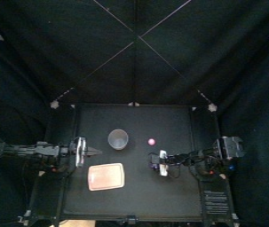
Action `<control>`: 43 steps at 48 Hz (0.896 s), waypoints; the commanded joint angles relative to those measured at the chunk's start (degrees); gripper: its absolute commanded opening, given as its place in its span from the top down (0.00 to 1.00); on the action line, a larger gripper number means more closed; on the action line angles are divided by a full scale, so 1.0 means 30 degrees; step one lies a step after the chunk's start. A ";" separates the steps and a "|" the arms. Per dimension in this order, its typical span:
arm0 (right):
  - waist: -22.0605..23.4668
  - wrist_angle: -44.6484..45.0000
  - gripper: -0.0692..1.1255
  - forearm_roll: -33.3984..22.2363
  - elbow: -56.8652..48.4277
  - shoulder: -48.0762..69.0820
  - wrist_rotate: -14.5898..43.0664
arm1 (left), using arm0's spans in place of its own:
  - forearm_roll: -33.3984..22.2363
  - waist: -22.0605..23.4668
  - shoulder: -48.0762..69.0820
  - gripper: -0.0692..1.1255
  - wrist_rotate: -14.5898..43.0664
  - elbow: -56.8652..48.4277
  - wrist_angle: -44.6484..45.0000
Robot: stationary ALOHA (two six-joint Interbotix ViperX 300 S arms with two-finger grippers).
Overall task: Pick the eggplant then place it on the pink plate
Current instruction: Place eggplant on the pink plate
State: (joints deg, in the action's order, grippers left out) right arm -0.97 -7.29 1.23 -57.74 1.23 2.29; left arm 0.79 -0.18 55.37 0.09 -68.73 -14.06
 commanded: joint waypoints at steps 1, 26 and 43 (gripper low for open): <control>0.0059 -0.0059 0.47 -0.0059 0.0791 0.0176 0.0000 | 0.0000 0.0000 -0.0029 0.97 0.0000 0.0264 0.0029; -0.0791 -0.0703 0.52 -0.4014 0.9639 -0.2051 -0.0059 | 0.0059 -0.0029 0.0029 0.97 0.0029 0.0352 0.0029; -0.1348 -0.1143 0.52 -0.4160 1.4941 -0.7148 0.0000 | 0.0088 -0.0117 0.0059 0.97 0.0088 0.0352 0.0029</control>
State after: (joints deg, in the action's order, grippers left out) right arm -4.22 -9.76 -11.43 -17.40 -19.69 2.20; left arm 0.88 -0.18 55.72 0.18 -68.73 -13.62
